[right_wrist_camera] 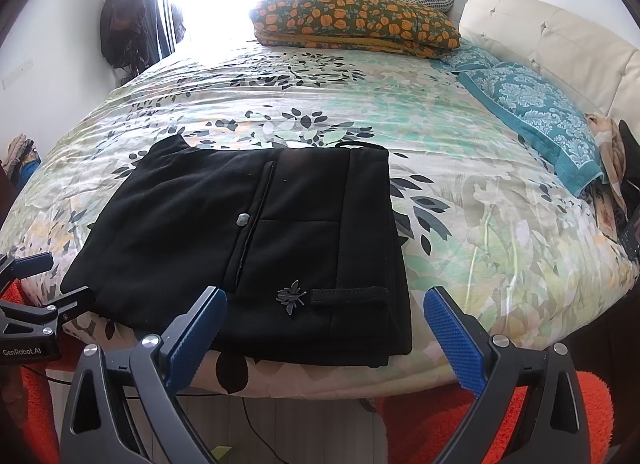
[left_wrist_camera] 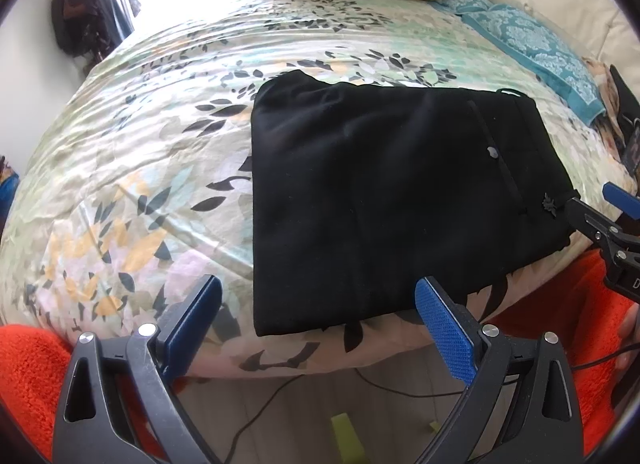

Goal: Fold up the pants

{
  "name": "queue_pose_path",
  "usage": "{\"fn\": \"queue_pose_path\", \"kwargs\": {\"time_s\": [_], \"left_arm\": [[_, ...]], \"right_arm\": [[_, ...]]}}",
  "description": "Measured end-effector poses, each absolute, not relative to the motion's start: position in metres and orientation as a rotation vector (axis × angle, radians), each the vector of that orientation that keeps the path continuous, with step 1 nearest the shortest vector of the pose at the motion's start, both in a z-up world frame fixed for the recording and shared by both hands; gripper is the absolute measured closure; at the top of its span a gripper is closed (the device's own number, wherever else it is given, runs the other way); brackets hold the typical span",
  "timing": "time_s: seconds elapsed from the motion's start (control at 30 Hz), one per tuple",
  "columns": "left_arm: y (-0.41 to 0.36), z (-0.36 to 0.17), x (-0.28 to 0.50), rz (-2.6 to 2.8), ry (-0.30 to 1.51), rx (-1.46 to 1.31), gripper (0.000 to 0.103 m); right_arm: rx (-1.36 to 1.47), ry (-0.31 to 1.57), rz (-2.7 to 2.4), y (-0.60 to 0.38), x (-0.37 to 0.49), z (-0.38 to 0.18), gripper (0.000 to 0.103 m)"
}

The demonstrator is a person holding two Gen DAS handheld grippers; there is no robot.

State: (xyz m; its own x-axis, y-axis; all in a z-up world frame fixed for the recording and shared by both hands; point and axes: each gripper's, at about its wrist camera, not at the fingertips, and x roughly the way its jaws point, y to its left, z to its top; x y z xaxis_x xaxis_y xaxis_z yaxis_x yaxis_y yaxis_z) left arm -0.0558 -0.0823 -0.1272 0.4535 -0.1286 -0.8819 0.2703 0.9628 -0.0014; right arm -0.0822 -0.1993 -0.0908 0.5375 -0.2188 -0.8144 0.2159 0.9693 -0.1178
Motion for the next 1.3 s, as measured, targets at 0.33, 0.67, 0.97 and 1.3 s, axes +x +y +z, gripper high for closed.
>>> {"fn": "queue_pose_path", "kwargs": {"time_s": [0.33, 0.67, 0.97, 1.3], "left_arm": [[-0.062, -0.114, -0.042, -0.256, 1.067, 0.055, 0.005], [-0.036, -0.135, 0.025, -0.441, 1.207, -0.090, 0.005], [-0.039, -0.174, 0.061, -0.469, 1.353, -0.177, 0.005], [-0.071, -0.183, 0.077, -0.580, 1.396, -0.203, 0.010]], "right_arm": [[0.047, 0.928, -0.273, -0.214, -0.084, -0.078, 0.004], [0.532, 0.930, -0.162, -0.338, -0.070, -0.078, 0.002], [0.713, 1.192, 0.106, -0.351, -0.009, -0.153, 0.002], [0.718, 1.315, 0.243, -0.333, 0.013, -0.183, 0.005]]}}
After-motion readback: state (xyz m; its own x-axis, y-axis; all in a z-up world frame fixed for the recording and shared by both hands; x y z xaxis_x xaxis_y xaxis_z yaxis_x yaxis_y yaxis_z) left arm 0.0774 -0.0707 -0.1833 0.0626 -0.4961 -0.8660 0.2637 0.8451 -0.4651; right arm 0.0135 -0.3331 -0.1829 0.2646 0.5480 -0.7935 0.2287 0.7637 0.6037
